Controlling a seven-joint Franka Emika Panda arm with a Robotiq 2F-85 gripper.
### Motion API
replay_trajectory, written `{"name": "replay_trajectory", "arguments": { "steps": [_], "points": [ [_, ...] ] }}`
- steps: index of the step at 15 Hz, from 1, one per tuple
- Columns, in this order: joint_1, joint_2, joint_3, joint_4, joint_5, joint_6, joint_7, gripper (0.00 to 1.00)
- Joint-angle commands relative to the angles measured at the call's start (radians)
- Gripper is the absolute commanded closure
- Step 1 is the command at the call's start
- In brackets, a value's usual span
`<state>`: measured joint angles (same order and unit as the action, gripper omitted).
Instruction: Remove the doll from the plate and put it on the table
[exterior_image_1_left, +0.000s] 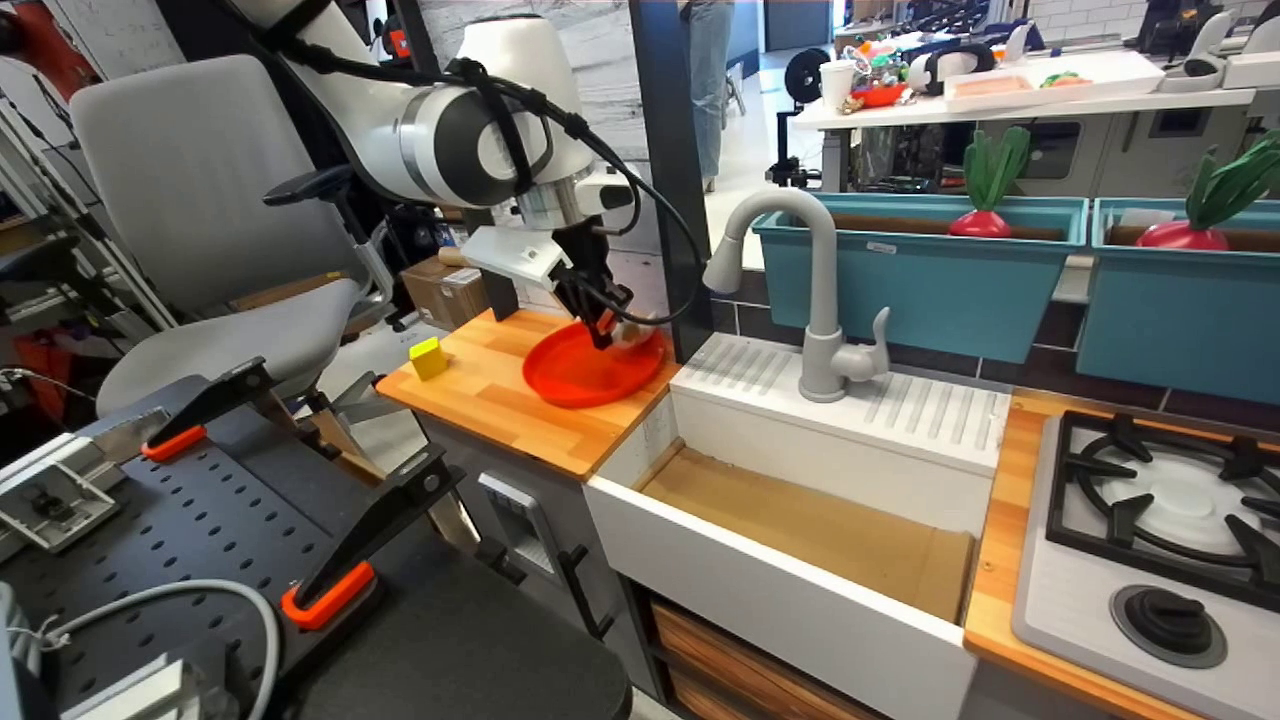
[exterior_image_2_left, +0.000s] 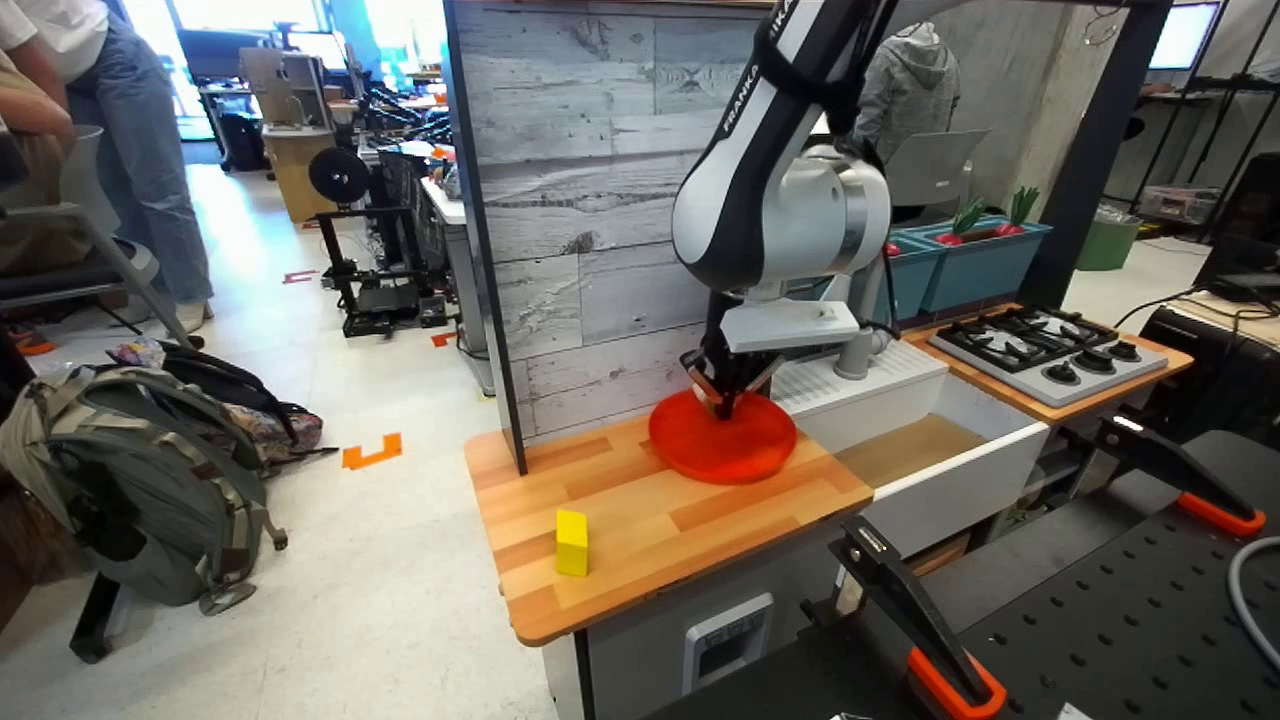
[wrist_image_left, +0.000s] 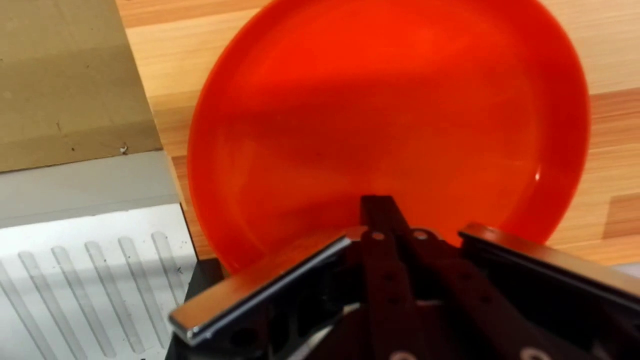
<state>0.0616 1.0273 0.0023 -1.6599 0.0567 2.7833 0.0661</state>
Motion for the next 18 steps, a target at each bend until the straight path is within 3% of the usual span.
{"name": "replay_trajectory", "arguments": {
  "steps": [1, 7, 12, 18],
  "points": [
    [0.011, -0.084, -0.001, -0.117, -0.022, 0.067, -0.017, 1.0],
    [0.027, -0.229, 0.027, -0.299, -0.031, 0.145, -0.039, 1.0],
    [0.083, -0.339, 0.036, -0.415, -0.039, 0.163, -0.027, 1.0],
    [0.125, -0.34, 0.061, -0.402, -0.06, 0.124, -0.04, 1.0]
  ]
}}
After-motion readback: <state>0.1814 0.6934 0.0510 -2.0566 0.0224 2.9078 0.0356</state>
